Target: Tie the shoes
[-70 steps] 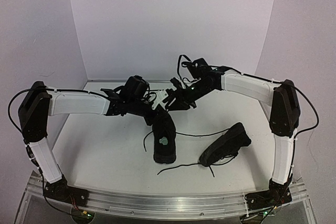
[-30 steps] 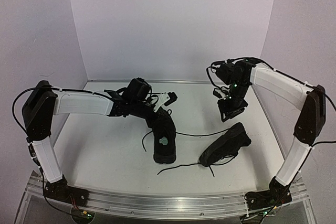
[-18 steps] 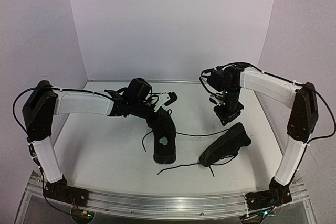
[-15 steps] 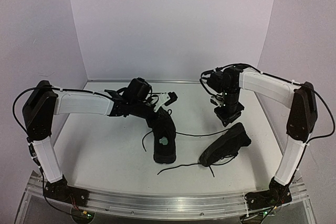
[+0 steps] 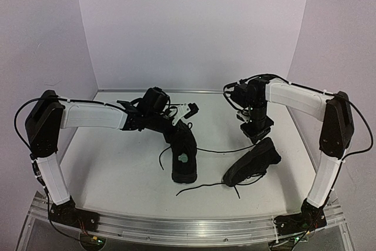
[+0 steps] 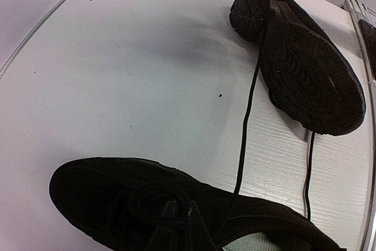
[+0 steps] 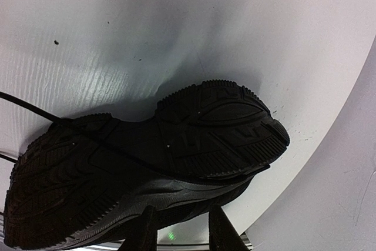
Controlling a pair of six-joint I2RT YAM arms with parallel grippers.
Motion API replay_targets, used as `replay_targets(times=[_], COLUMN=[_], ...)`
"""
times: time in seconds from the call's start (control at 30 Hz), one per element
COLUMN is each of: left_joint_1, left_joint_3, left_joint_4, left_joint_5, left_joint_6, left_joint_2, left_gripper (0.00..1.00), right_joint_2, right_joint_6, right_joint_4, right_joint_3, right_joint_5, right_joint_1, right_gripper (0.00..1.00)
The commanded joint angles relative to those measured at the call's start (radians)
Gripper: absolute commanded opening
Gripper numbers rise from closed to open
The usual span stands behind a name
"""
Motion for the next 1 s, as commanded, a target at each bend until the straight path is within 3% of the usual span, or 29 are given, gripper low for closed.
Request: replay_targets(times=[0.0, 0.5, 0.7, 0.87, 0.97], left_joint_1=[-0.001, -0.001, -0.001, -0.001, -0.001], left_joint_3=[0.054, 0.056, 0.055, 0.054, 0.054], left_joint_4=[0.016, 0.015, 0.015, 0.016, 0.016], left_joint_5=[0.023, 0.022, 0.021, 0.021, 0.023], left_joint_6=[0.006, 0.005, 0.004, 0.005, 0.007], left_joint_2=[0.003, 0.003, 0.001, 0.002, 0.002], left_gripper=[0.00, 0.00, 0.00, 0.00, 0.00], right_joint_2=[0.025, 0.037, 0.039, 0.029, 0.011], right_joint_6=[0.011, 0.013, 0.012, 0.018, 0.021], right_joint_4=[-0.011, 0.048, 0.061, 0.058, 0.044], right_joint_3=[-0.011, -0.076, -0.094, -0.077, -0.041], right_joint_5=[0.043, 0.093, 0.121, 0.131, 0.123], right_joint_1=[0.005, 0.010, 0.011, 0.011, 0.012], right_gripper=[0.26, 0.21, 0.13, 0.01, 0.00])
